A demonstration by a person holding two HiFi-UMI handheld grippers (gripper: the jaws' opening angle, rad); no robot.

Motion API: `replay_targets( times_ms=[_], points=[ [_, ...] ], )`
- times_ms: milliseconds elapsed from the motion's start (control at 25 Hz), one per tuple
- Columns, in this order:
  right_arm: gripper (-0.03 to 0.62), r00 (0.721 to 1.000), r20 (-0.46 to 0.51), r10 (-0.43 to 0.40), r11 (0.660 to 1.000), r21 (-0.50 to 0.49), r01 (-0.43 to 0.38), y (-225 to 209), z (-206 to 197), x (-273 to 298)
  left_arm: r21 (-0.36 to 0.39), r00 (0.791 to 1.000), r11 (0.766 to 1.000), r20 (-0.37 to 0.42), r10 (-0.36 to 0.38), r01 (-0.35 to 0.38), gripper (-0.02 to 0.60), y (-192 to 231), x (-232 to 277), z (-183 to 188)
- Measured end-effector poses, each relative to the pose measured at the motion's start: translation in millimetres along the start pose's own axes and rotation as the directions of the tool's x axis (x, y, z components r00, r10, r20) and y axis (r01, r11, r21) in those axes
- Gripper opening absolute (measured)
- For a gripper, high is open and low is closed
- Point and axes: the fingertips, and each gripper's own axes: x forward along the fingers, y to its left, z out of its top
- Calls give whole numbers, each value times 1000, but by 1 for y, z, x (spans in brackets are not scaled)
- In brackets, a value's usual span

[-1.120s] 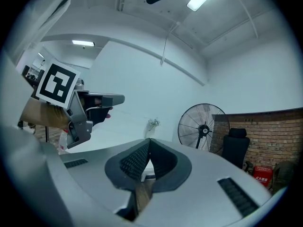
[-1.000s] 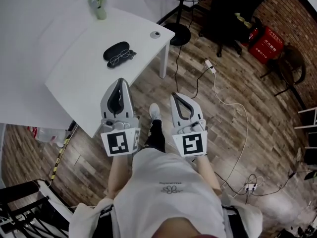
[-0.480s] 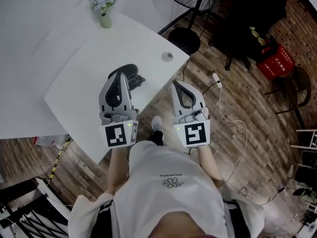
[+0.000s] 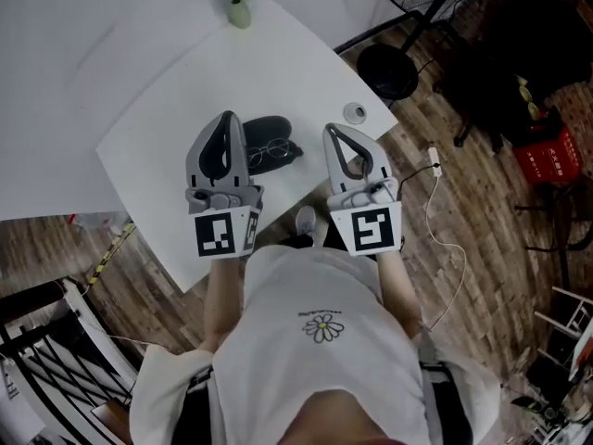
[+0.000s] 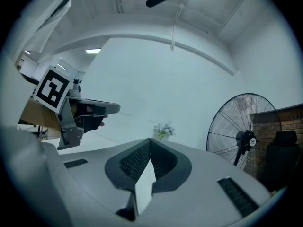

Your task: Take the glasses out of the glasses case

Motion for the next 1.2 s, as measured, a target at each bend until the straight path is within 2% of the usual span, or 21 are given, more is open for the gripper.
replay_targets(
  times_ms=[120, 400, 600, 880, 960, 1200],
  points=[
    [9, 998, 43, 49, 999, 18, -50, -9, 6, 24, 0, 1000, 1000, 1, 24, -24, 17, 3, 11, 2],
    [9, 963, 132, 236, 970, 30, -242, -22, 17, 62, -3, 983, 983, -11, 185, -185, 17, 12, 16, 1],
    [9, 940, 166, 299, 944, 95, -317, -32, 10, 75, 26, 956, 956, -3, 293, -293, 17, 13, 13, 4],
    [9, 902, 198, 384, 909, 88, -406, -25, 8, 85, 46, 911, 910, -9, 413, -412, 17, 19, 1, -3],
    [9, 892, 200, 405, 900, 86, -428, -22, 9, 87, 46, 905, 905, -16, 425, -424, 17, 19, 0, -5],
    [9, 874, 192, 447, 881, 77, -467, -12, 7, 89, 59, 908, 909, -52, 415, -412, 17, 14, 1, -12]
  ],
)
